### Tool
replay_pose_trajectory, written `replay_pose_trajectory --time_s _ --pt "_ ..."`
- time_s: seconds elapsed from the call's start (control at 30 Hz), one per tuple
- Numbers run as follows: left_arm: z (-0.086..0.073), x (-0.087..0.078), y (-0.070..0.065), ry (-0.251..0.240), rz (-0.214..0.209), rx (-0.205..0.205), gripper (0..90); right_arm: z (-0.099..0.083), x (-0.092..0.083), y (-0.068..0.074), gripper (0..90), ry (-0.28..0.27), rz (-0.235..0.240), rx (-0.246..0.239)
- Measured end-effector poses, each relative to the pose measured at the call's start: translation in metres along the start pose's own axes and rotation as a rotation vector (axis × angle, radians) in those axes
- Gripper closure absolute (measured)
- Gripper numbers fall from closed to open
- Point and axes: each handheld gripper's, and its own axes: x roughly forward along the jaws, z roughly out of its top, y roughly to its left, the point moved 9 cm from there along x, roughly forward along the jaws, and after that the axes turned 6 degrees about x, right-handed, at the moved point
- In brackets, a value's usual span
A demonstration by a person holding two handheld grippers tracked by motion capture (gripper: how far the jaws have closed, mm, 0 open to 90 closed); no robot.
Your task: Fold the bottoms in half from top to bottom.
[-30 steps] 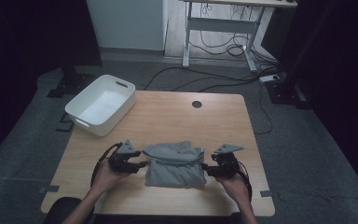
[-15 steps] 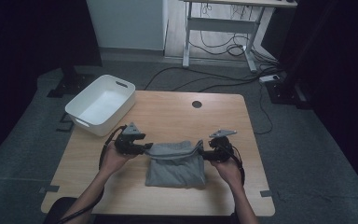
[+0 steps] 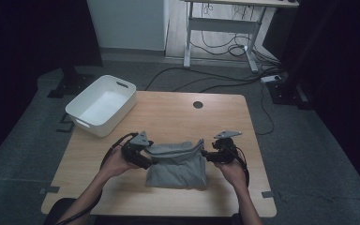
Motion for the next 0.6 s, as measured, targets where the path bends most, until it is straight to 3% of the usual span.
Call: replay_pose_trajectory --time_s 0.03,0.1,0.17,0.2,0.3,0.4,0.47,0.53,0.6 --pt "-0.001 0.003 0.002 0.022 0.026 0.018 26.0 -0.001 -0.001 -0.001 36.1 -0.001 0.0 0.004" --pt "-0.004 0.008 0.006 0.08 0.075 0.077 43.2 -0.002 -0.002 -0.003 36.0 -0.001 -0.004 0.009" --pt "-0.002 0.011 0.018 0.12 0.15 0.087 54.1 -0.005 -0.002 -0.004 36.0 0.006 -0.006 0.011" --pt "0.001 0.011 0.024 0.116 0.171 0.076 56.9 -0.007 -0.002 -0.006 36.0 0.008 -0.009 0.01" --pt "0.009 0.014 0.046 0.096 0.218 0.006 55.4 -0.009 -0.002 -0.008 36.0 0.009 -0.011 0.018" --pt "0.007 0.016 0.071 0.116 0.267 -0.066 49.2 -0.009 -0.004 -0.008 35.9 0.006 -0.011 0.017" --pt "0.005 0.012 0.084 0.104 0.275 -0.123 44.7 -0.008 -0.005 -0.008 35.7 0.002 -0.01 0.016" --pt "0.006 0.003 0.089 0.07 0.268 -0.178 40.3 -0.006 -0.008 -0.007 35.7 -0.003 -0.008 0.014" --pt "0.008 -0.008 0.084 0.017 0.245 -0.218 34.3 -0.005 -0.011 -0.005 35.6 -0.009 -0.008 0.01"
